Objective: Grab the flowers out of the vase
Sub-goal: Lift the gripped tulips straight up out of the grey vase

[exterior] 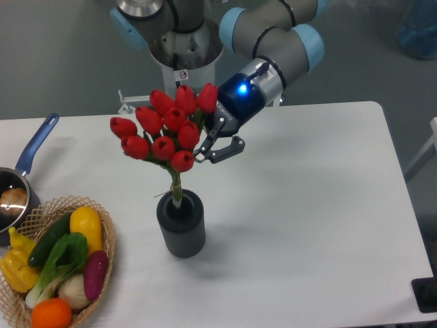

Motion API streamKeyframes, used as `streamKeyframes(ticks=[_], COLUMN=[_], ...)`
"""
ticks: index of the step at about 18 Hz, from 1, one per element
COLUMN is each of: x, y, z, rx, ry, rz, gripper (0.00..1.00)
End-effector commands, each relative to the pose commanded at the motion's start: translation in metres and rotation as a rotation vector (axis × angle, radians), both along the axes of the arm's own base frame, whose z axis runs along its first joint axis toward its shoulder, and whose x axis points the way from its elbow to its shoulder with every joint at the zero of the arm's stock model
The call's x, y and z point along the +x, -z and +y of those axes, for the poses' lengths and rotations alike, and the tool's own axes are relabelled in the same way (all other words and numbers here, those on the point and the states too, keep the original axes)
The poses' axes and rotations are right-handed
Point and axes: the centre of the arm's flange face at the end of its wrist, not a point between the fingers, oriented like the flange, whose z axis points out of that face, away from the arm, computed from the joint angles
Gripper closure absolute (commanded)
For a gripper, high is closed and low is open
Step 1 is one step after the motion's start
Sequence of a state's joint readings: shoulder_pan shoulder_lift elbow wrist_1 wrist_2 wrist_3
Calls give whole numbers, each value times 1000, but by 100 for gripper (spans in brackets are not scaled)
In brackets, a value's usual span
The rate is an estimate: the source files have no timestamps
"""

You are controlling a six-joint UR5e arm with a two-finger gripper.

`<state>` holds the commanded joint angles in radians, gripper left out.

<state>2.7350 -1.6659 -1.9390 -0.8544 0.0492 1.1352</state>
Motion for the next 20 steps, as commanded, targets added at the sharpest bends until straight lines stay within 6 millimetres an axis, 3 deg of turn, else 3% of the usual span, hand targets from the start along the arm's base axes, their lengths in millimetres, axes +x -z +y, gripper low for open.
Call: streamKeyframes(ticks=[13,20], x=[-22,-53], y=[-26,-35], z=[-34,-52], rx=[94,111], ry=[-50,-102], rz=[-69,-46], gripper=[48,48])
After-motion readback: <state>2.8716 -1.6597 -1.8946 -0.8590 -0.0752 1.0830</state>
